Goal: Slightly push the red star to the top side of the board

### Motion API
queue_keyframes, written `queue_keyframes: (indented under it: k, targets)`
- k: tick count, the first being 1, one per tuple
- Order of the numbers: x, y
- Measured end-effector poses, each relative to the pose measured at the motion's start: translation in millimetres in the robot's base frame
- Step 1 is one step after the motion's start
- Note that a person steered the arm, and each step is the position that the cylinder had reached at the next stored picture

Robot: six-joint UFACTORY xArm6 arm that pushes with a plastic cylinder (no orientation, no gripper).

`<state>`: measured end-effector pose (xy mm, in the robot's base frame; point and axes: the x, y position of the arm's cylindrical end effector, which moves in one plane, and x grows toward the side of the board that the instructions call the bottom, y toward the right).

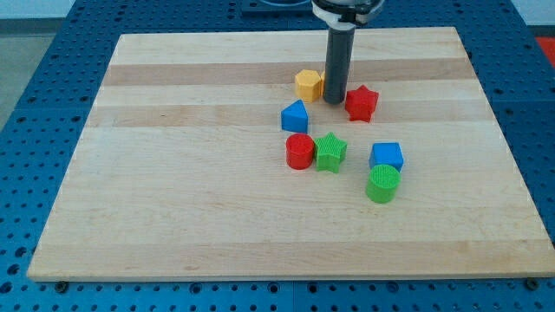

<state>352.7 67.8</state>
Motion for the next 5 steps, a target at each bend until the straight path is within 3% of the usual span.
queue_keyframes:
  k: [5]
  targets:
    - [7,75]
